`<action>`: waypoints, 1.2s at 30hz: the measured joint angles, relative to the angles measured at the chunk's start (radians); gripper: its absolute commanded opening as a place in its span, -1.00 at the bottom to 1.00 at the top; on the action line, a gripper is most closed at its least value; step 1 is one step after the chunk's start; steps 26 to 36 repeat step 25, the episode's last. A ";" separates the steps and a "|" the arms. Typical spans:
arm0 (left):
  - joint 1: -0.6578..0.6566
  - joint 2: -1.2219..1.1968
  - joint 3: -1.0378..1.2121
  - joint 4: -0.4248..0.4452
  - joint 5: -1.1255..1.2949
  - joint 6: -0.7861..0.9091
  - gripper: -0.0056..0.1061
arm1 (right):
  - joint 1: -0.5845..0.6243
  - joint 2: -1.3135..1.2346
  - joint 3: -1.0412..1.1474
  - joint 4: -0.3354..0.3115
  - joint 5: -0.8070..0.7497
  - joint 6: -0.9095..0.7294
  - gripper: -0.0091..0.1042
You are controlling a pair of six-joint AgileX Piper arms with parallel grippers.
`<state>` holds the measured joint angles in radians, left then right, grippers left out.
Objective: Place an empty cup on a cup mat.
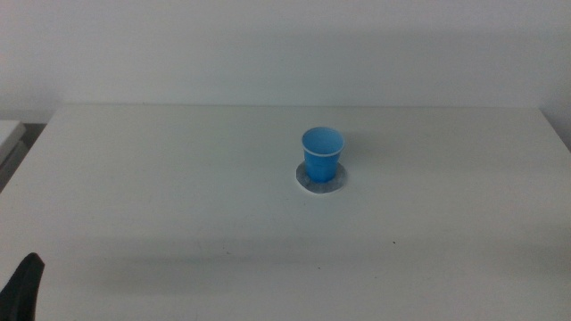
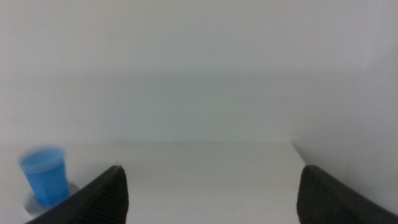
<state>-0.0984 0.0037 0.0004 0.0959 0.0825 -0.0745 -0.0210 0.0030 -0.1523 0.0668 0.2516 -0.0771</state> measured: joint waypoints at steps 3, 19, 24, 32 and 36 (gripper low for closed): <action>0.000 0.000 0.000 0.000 0.000 0.000 0.78 | 0.000 0.000 0.000 -0.006 -0.029 0.115 0.78; 0.000 0.000 0.000 0.000 0.000 0.000 0.78 | -0.001 0.000 0.149 -0.098 0.024 0.211 0.78; 0.000 0.000 0.000 0.000 0.000 0.000 0.78 | -0.001 0.000 0.149 -0.118 0.049 0.213 0.78; 0.000 0.000 0.000 0.000 0.000 0.000 0.78 | -0.001 0.000 0.149 -0.120 0.049 0.215 0.78; 0.000 0.000 0.000 0.000 0.000 0.000 0.78 | -0.001 0.000 0.149 -0.120 0.049 0.215 0.78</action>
